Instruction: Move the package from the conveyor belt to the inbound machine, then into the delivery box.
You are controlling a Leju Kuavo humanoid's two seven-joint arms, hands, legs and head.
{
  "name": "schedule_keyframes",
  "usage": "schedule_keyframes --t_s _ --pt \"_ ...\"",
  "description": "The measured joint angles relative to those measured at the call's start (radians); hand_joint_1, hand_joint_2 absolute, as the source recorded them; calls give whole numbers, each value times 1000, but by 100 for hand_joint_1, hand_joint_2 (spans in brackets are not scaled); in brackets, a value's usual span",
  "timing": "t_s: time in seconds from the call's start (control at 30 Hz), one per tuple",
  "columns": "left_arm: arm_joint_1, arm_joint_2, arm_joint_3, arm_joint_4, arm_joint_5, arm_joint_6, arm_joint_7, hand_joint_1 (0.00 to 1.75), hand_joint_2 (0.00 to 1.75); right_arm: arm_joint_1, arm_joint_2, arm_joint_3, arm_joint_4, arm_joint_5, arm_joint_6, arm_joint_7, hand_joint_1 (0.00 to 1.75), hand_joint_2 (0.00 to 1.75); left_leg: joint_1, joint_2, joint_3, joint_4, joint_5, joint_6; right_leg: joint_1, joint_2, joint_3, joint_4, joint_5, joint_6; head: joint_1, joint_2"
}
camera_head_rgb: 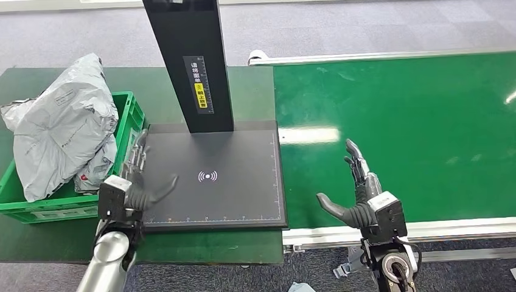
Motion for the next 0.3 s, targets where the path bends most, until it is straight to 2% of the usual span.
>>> schedule_keyframes --t_s 0.1,0.3 --pt "34 -23 -22 13 93 -67 -55 0 175 -20 1 19 16 -9 9 0 0 175 0 0 0 0 0 0 0 0 0 0 0 0 0 0" --pt "69 -41 -57 21 116 -69 -102 0 175 -37 2 49 47 -19 10 -12 0 175 0 0 0 0 0 0 0 0 0 0 0 0 0 0"
